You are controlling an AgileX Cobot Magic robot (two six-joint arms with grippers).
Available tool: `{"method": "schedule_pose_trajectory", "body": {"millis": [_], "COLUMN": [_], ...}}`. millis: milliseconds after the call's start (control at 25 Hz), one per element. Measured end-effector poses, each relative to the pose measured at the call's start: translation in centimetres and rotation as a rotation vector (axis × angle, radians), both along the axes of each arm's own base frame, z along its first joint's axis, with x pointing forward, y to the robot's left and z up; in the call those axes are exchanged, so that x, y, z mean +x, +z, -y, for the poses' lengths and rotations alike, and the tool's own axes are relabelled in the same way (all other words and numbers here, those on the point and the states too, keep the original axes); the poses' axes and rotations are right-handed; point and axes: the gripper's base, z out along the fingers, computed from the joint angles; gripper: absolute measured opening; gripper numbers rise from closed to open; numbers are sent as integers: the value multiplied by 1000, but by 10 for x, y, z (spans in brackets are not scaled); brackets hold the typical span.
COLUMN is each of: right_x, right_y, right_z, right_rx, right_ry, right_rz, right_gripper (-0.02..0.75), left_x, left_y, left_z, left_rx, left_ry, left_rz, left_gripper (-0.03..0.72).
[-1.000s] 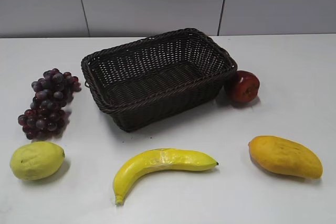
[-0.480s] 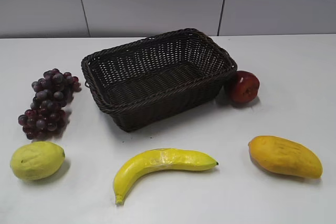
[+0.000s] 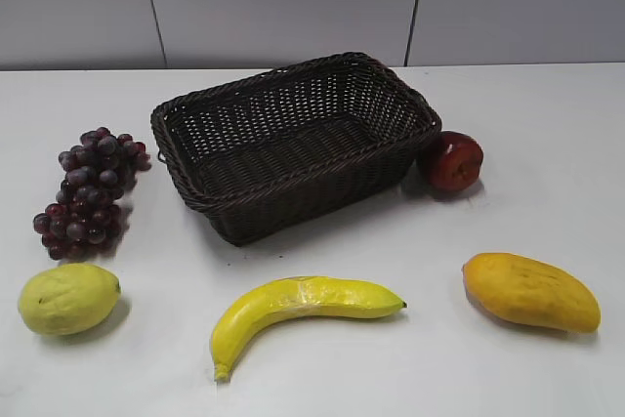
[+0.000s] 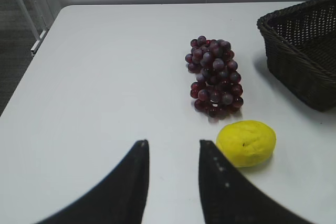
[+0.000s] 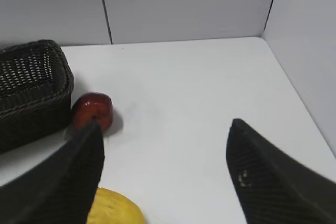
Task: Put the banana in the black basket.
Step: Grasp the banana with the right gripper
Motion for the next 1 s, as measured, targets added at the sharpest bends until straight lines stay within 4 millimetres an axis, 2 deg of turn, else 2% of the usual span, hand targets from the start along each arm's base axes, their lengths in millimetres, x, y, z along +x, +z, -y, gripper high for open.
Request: {"method": "schedule_pose_trajectory", "body": {"millis": [120, 240, 360, 520, 720, 1000], "right_x": [29, 54, 74, 96, 110, 113], "right_y": [-10, -10, -8, -17, -34, -59], "right_z": [-3, -14, -33, -67, -115, -178], "right_rx": [6, 31, 36, -26, -152, -359], "right_ry": [12, 87, 214, 391, 619, 900], "right_rz": [-131, -221, -299, -422, -517, -577], "right_gripper": [623, 627, 627, 627, 636, 638], "left_x": [0, 0, 0, 0, 0, 0], "left_y": [0, 0, 0, 0, 0, 0], "left_z": [0, 0, 0, 0, 0, 0], "left_rx": [0, 0, 0, 0, 0, 0], "left_ry": [0, 0, 0, 0, 0, 0], "left_rz": [0, 0, 0, 0, 0, 0], "left_gripper": [235, 235, 235, 235, 235, 235]}}
